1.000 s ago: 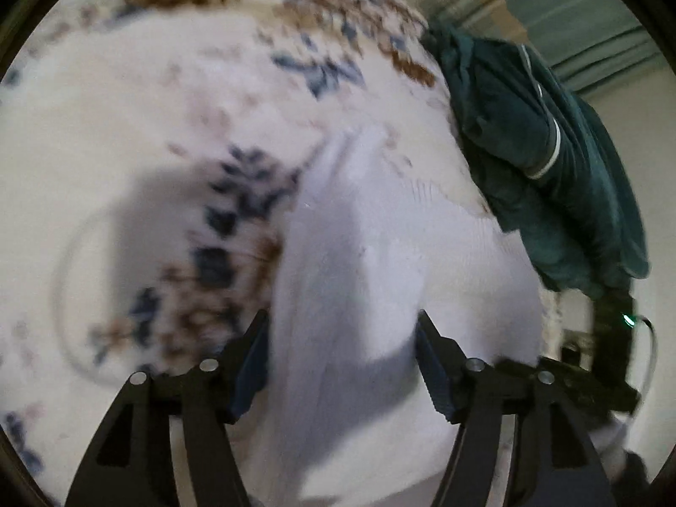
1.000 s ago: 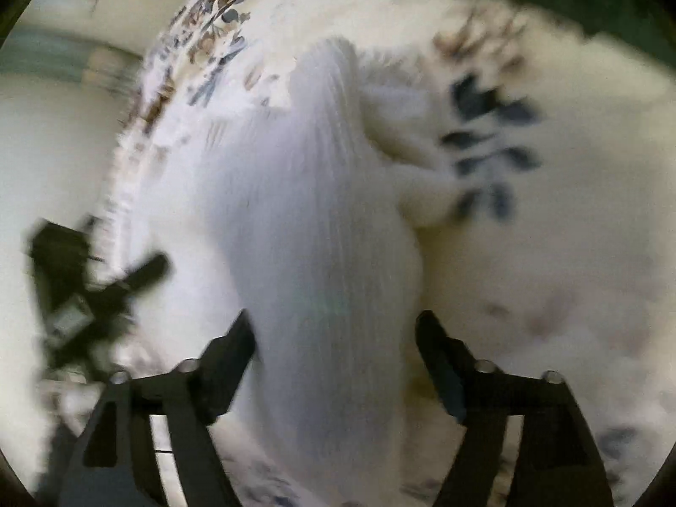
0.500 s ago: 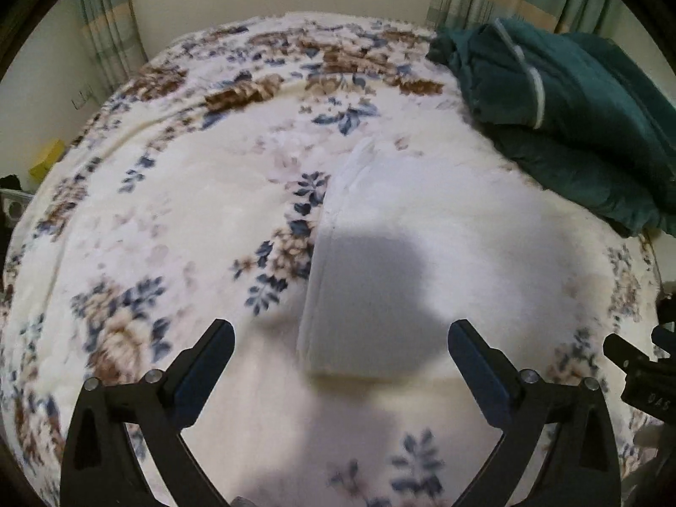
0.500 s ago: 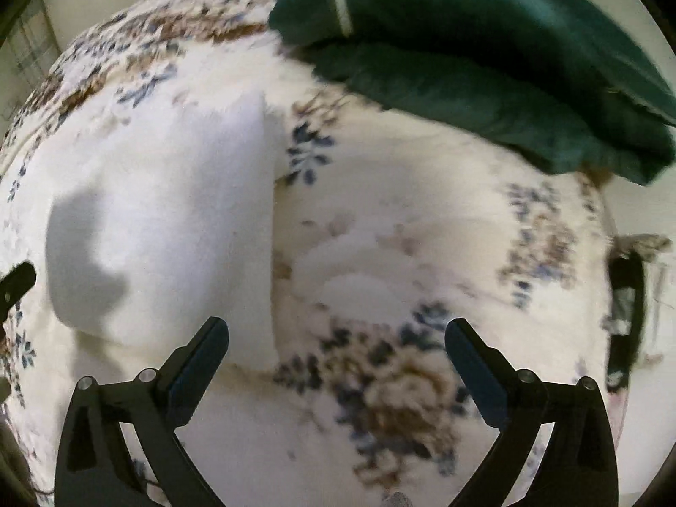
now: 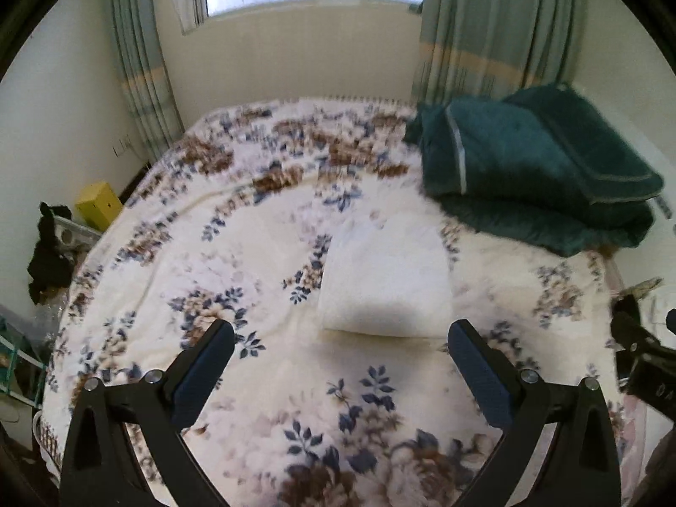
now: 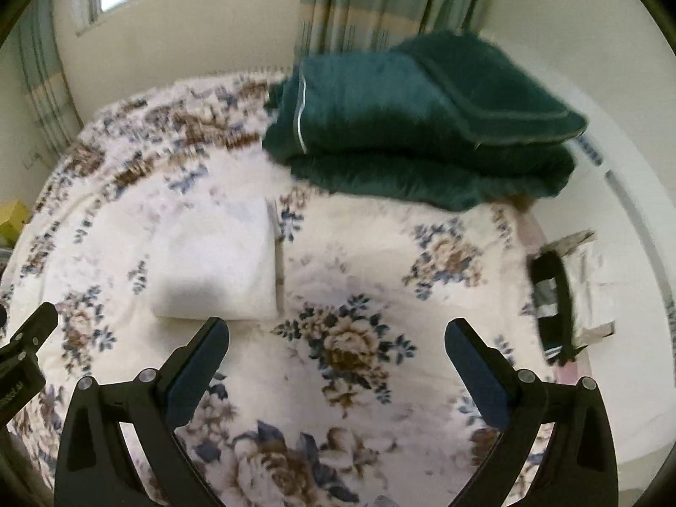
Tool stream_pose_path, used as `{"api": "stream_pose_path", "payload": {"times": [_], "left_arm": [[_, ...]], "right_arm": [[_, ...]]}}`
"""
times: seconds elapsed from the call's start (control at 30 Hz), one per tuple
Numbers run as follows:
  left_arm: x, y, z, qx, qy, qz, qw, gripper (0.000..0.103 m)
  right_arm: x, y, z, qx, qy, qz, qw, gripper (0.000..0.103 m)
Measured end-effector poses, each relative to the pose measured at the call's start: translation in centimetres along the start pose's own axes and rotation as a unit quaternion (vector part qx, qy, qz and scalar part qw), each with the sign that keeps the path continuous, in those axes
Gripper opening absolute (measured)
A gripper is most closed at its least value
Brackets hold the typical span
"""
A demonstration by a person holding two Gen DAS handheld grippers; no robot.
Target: Fold small clothes
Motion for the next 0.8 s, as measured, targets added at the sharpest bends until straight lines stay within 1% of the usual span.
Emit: {"api": "stream_pose_path", "payload": {"times": [0.07, 0.1, 0.13, 0.2, 0.23, 0.27, 0.4, 0.43, 0.5, 0.6, 0.67, 0.8], "left_arm": [[-0.2, -0.4, -3.4, 0.003, -0.013, 0.0, 0.9999, 0.103], [-0.3, -0.8, -6.0, 0.003, -0.024, 0.004, 0.9997, 0.103], [-0.4, -1.0, -7.3, 0.003, -0.029, 0.005, 0.9996, 0.103], [-0.4, -1.4, -11.5, 0.002, -0.046, 0.006, 0.9989, 0.103], [-0.4, -1.6, -12.6, 0.005, -0.051, 0.006, 0.9987, 0.103], [-0.3, -1.9, -14.5, 0.009, -0.06, 0.007, 0.9981, 0.103], [0.2, -2.5, -19.3, 0.005, -0.079, 0.015, 0.9968, 0.103], [0.4, -2.6, -20.0, 0.006, -0.081, 0.014, 0.9966, 0.103], [0.8, -2.7, -21.8, 0.004, -0.086, 0.015, 0.9962, 0.103], [1.4, -2.8, -23.4, 0.005, -0.08, 0.015, 0.9967, 0.103], [1.8, -3.0, -24.6, 0.004, -0.08, 0.015, 0.9967, 0.103], [2.0, -2.8, -27.1, -0.007, -0.082, 0.011, 0.9965, 0.103]], "right_arm": [[0.2, -1.1, -4.8, -0.001, -0.02, -0.005, 1.0, 0.103], [0.5, -1.8, -7.4, -0.001, -0.031, -0.005, 1.0, 0.103], [0.6, -2.3, -9.4, -0.003, -0.04, -0.004, 0.999, 0.103], [1.2, -3.4, -13.7, -0.008, -0.057, -0.002, 0.998, 0.103], [1.3, -3.9, -15.4, -0.009, -0.066, -0.001, 0.998, 0.103], [1.7, -4.4, -17.5, -0.009, -0.076, -0.002, 0.997, 0.103], [2.6, -5.9, -23.9, -0.017, -0.107, -0.002, 0.994, 0.103], [3.1, -6.4, -25.7, -0.019, -0.116, -0.002, 0.993, 0.103], [3.7, -6.9, -28.0, -0.02, -0.126, -0.004, 0.992, 0.103], [4.8, -7.8, -31.2, -0.035, -0.129, 0.001, 0.991, 0.103], [5.2, -8.3, -33.1, -0.033, -0.139, -0.001, 0.99, 0.103], [5.8, -9.4, -35.2, -0.039, -0.14, 0.001, 0.989, 0.103]]}}
Point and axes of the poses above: each gripper's, at about its wrist camera, not at the fingertips, and z roughly the way its jaws point, y to its left, x to its underside, the point moved 8 cm from there along z, roughly the way its jaws point
